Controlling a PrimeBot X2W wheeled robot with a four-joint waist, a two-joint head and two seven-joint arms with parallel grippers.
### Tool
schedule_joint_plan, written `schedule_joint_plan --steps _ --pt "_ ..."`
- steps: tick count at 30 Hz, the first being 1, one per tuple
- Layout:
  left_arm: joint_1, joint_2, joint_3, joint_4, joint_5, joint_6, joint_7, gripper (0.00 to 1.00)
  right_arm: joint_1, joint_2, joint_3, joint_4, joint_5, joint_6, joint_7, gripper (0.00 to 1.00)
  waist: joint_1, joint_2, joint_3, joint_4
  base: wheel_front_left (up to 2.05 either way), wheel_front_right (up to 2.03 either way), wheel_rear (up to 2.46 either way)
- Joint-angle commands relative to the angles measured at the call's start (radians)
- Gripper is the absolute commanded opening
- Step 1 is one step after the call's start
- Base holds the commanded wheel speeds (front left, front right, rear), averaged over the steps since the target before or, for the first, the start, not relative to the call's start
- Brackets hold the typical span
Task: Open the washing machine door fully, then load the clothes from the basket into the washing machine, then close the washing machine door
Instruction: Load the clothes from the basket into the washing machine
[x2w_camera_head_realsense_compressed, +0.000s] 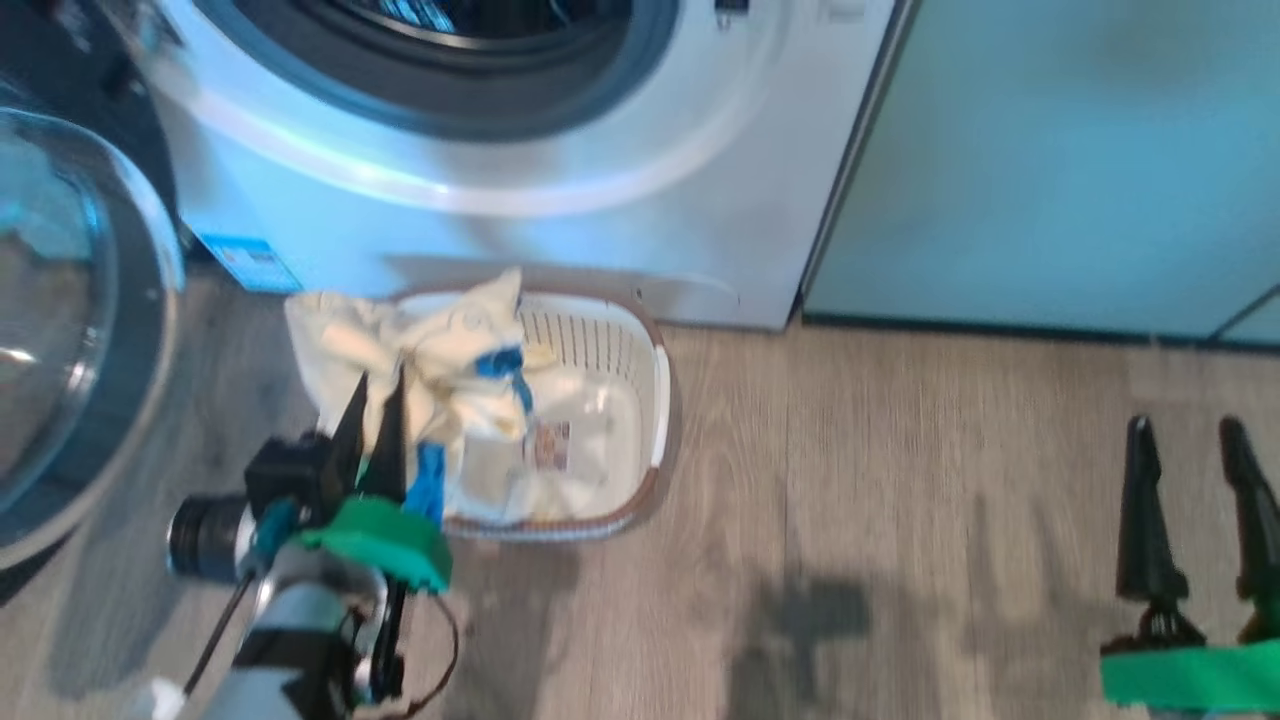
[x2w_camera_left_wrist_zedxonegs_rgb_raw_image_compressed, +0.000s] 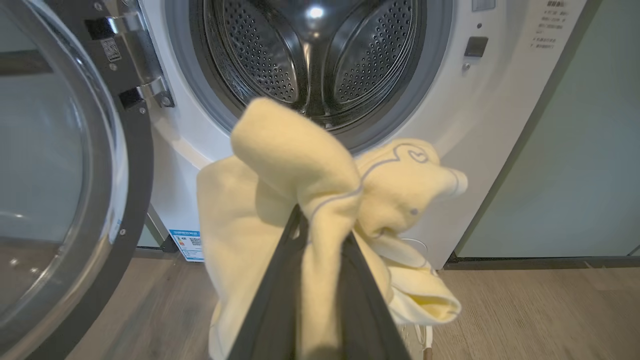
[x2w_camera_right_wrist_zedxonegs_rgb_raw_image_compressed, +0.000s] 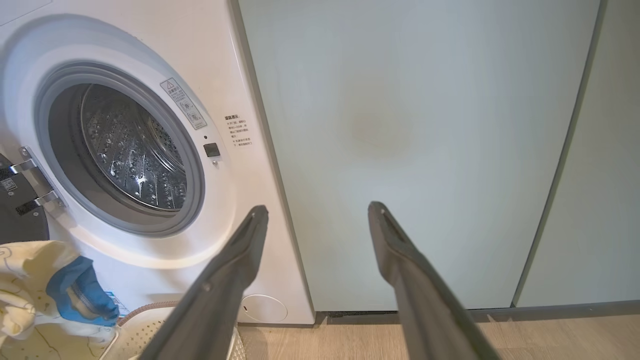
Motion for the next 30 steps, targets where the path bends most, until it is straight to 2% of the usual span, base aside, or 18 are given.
schedule_joint_plan --steps 1,15,30 --pt "0.001 0.030 0.038 -0.053 0.007 0.007 -0.005 0.00 0.005 -0.017 0.021 -0.029 -0.006 -0.003 -0.006 1.00 0.0002 -0.0001 -0.060 0.016 0.00 0.00 0.00" --pt "0.191 0.058 0.035 -0.260 0.020 0.051 0.101 0.00 0.111 -0.013 0.034 -0.032 -0.027 -0.003 -0.006 1.00 0.0002 -0.0001 -0.183 0.030 0.00 0.00 0.00" --pt "0.223 0.068 0.027 -0.301 0.011 0.059 0.132 0.00 0.121 -0.009 0.034 -0.029 -0.027 -0.003 -0.006 1.00 0.0002 -0.0001 -0.191 0.014 0.00 0.00 0.00"
